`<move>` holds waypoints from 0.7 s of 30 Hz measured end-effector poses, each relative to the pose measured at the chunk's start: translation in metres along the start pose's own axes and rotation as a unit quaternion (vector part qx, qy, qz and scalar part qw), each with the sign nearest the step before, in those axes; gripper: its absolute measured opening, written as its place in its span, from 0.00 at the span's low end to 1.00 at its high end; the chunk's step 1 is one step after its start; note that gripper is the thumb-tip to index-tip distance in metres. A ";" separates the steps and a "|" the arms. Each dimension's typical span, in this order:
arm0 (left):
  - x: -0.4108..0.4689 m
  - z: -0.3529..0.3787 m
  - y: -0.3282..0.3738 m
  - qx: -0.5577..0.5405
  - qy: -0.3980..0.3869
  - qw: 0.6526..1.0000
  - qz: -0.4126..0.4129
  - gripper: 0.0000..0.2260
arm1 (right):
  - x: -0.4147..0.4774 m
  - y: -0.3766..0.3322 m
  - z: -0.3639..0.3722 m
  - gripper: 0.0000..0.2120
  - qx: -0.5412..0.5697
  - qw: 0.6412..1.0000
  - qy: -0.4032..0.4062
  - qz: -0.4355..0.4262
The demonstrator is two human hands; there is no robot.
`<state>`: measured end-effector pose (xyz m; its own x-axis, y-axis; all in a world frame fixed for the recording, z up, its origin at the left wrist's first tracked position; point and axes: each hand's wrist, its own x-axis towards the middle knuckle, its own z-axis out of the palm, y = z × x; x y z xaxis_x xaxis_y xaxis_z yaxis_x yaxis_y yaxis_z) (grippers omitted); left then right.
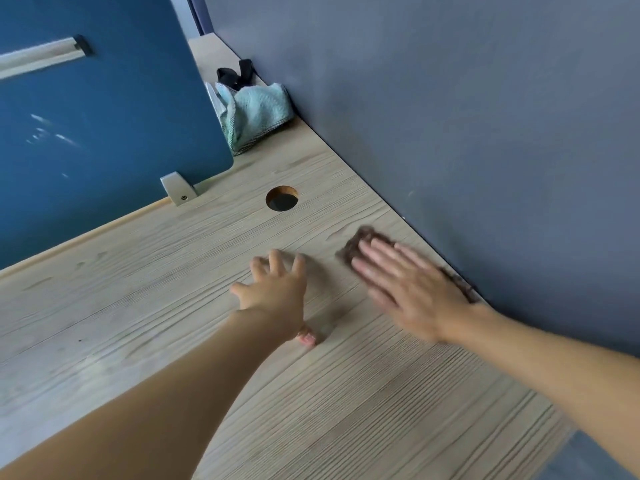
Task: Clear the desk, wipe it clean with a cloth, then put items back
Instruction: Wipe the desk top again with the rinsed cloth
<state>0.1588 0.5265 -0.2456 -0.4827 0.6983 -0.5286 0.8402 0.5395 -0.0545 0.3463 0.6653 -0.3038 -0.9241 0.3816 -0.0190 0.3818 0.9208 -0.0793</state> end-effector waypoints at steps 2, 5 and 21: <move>-0.001 0.000 0.000 -0.011 -0.006 1.000 0.005 0.54 | 0.026 0.011 -0.001 0.31 0.012 0.994 0.015 0.105; -0.001 -0.001 -0.002 -0.010 -0.005 1.000 0.017 0.55 | 0.036 0.000 0.001 0.35 0.002 0.986 0.021 0.163; 0.065 -0.042 -0.047 -0.040 -0.012 0.999 -0.027 0.55 | 0.082 -0.002 -0.003 0.36 -0.016 0.991 0.010 0.134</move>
<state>0.0775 0.5661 -0.2421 -0.5195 0.6571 -0.5462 0.7907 0.6120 -0.0158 0.2696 0.6951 -0.3020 -0.7896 0.6134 -0.0154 0.6134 0.7886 -0.0425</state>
